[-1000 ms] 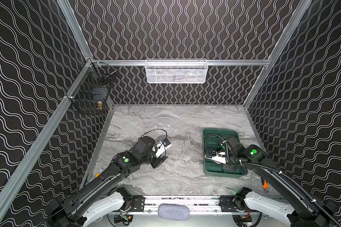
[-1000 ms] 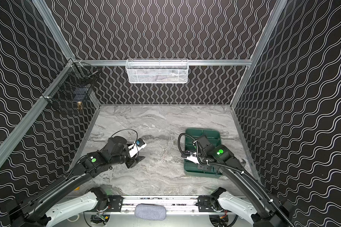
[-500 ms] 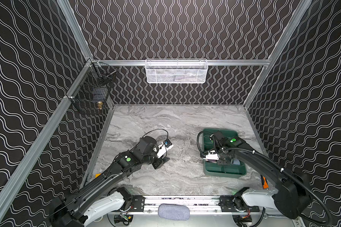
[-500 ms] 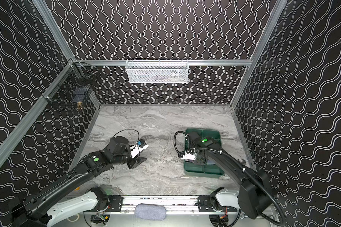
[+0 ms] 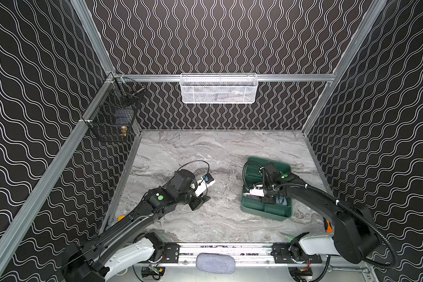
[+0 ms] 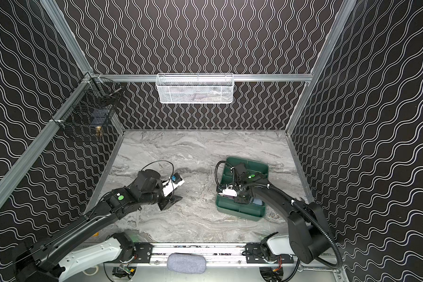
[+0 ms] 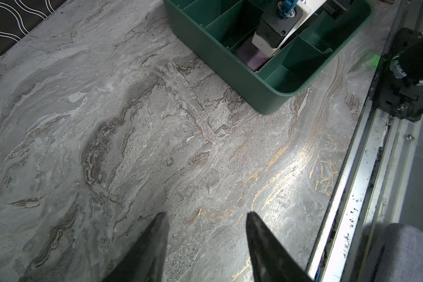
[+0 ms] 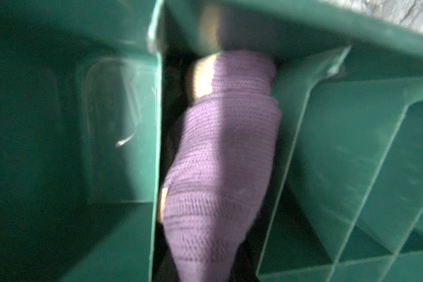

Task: Roll the socks
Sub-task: 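Lower the rolled sock into a green tray compartment with the right gripper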

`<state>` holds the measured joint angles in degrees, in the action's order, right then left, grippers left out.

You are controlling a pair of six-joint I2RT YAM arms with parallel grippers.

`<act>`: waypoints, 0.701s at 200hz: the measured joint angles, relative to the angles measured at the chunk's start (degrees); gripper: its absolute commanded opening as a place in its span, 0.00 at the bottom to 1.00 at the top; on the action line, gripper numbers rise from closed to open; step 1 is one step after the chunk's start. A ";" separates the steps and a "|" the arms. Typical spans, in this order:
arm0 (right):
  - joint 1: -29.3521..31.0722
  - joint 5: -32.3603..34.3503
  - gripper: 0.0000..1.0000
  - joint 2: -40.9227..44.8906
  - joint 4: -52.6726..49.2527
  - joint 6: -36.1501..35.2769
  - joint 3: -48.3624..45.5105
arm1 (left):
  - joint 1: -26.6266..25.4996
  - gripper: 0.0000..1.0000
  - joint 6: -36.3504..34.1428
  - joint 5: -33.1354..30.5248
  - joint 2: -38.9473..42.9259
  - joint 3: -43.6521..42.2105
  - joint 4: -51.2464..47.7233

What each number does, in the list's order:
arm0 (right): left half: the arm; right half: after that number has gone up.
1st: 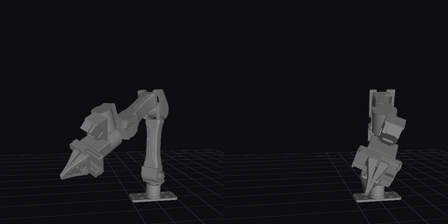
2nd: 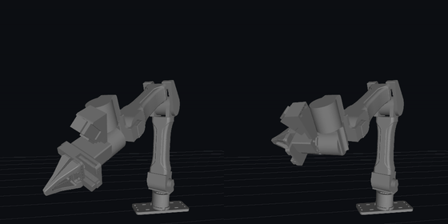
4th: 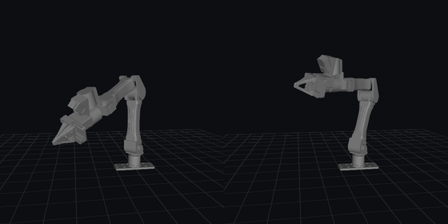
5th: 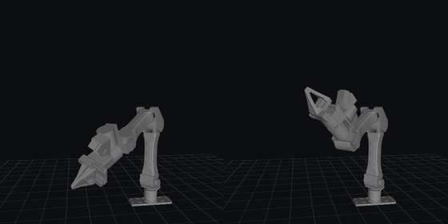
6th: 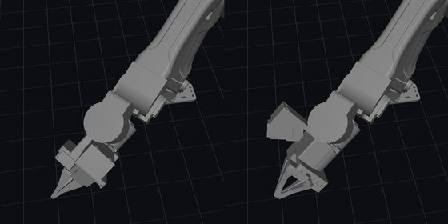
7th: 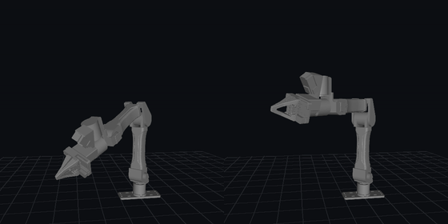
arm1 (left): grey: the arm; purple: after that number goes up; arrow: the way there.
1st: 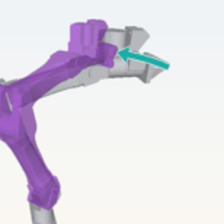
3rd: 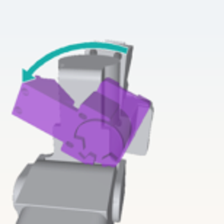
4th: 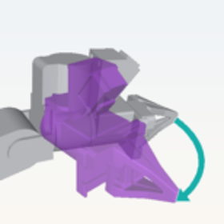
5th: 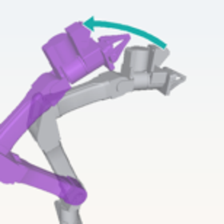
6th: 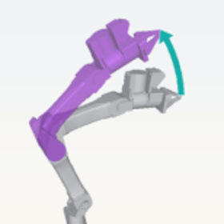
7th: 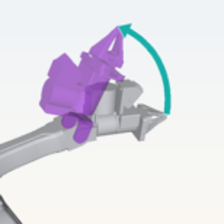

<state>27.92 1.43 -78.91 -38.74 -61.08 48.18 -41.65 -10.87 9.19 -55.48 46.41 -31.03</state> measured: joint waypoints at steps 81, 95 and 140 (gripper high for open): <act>-0.28 -3.56 0.12 -5.51 5.01 2.62 -0.79 | 0.00 0.55 0.02 -0.48 -1.18 -0.04 0.00; -0.28 -3.80 0.28 -6.25 4.81 3.19 -0.39 | 0.00 0.55 0.02 -1.03 -1.25 -0.04 0.00; -0.26 -4.00 0.58 -5.73 2.97 2.86 2.12 | 0.00 0.55 0.02 -1.53 -1.49 -0.04 0.00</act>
<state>27.66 -2.57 -84.64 -35.77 -58.22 50.30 -41.65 -10.85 7.66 -56.97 46.37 -31.03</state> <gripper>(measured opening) 0.519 0.552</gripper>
